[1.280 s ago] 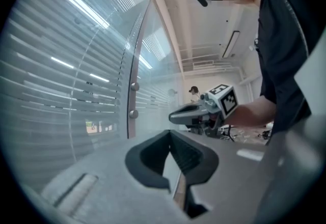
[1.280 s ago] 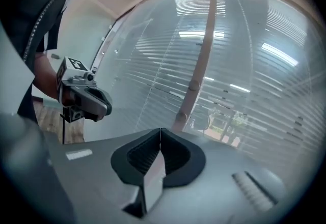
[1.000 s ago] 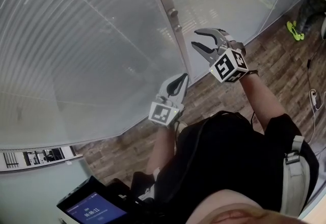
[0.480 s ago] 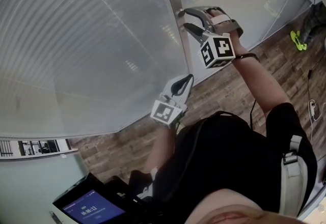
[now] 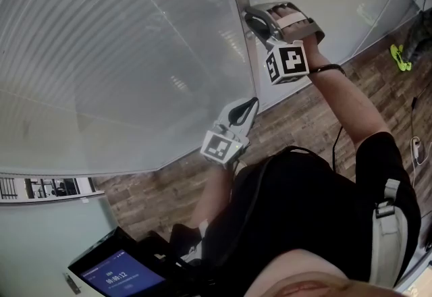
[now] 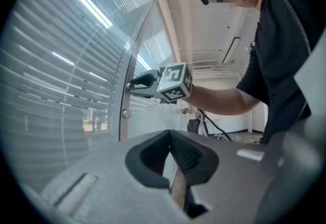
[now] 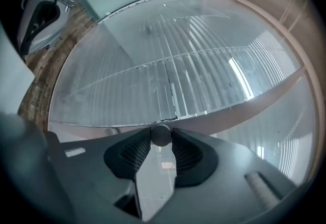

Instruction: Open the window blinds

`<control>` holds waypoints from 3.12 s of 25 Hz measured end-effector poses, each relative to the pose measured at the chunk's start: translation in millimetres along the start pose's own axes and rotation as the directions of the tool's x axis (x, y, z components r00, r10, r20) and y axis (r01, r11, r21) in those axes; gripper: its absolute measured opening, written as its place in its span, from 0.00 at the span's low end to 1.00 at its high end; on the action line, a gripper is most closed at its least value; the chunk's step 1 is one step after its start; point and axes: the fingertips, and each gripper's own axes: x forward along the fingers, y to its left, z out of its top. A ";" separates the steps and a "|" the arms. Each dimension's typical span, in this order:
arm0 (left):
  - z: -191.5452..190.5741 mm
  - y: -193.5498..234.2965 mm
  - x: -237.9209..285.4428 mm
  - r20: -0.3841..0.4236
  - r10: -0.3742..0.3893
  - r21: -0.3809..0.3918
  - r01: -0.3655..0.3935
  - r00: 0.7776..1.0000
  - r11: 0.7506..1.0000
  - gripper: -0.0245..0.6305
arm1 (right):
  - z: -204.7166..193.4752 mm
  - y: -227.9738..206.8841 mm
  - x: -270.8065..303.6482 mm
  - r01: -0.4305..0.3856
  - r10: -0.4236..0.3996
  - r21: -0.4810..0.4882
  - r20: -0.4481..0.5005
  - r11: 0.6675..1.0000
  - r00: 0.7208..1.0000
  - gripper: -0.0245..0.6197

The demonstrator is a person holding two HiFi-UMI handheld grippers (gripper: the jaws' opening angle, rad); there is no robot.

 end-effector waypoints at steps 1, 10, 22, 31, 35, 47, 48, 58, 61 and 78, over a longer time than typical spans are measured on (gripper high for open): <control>-0.6 0.5 0.2 -0.002 0.001 -0.001 -0.001 1.000 1.000 0.04 | -0.7 0.0 0.5 -0.001 0.001 -0.003 -0.004 1.000 1.000 0.23; 7.4 11.3 -6.5 0.008 0.037 0.013 -0.038 0.999 0.999 0.04 | -0.7 -6.6 0.3 -0.012 0.010 0.157 0.010 0.988 1.000 0.24; 7.4 37.4 -22.9 0.007 0.116 0.016 -0.116 0.993 0.993 0.04 | -9.7 -15.6 6.9 -0.043 -0.036 0.790 0.082 0.612 0.996 0.24; 1.2 31.8 -26.3 -0.005 0.115 -0.002 -0.115 0.993 0.993 0.04 | -20.7 -13.1 9.3 -0.131 -0.130 0.989 0.139 0.067 0.982 0.24; -1.3 30.2 -26.0 -0.013 0.113 -0.007 -0.113 0.994 0.994 0.04 | -18.8 -14.7 9.9 -0.128 -0.142 0.991 0.132 0.037 0.981 0.23; -0.2 31.3 -23.8 -0.002 0.117 -0.008 -0.118 0.993 0.993 0.04 | -18.3 -14.4 14.8 -0.126 -0.133 0.989 0.135 0.078 0.982 0.23; -0.2 31.4 -23.2 -0.003 0.116 -0.008 -0.116 0.993 0.993 0.04 | -18.4 -14.5 15.5 -0.129 -0.133 0.989 0.138 0.076 0.981 0.23; -6.0 26.8 -21.2 -0.017 0.096 -0.018 -0.096 0.995 0.995 0.04 | -15.1 -9.1 14.8 -0.174 -0.097 0.962 0.197 0.212 0.976 0.39; -3.3 22.7 -19.6 0.000 0.077 -0.015 -0.077 0.997 0.997 0.04 | -13.3 -9.3 11.5 -0.157 -0.086 0.942 0.190 0.296 0.978 0.41; -1.3 12.3 -11.1 0.008 0.032 -0.002 -0.032 0.999 0.999 0.04 | 3.2 -9.7 -4.3 0.000 -0.002 0.107 0.015 0.994 1.000 0.44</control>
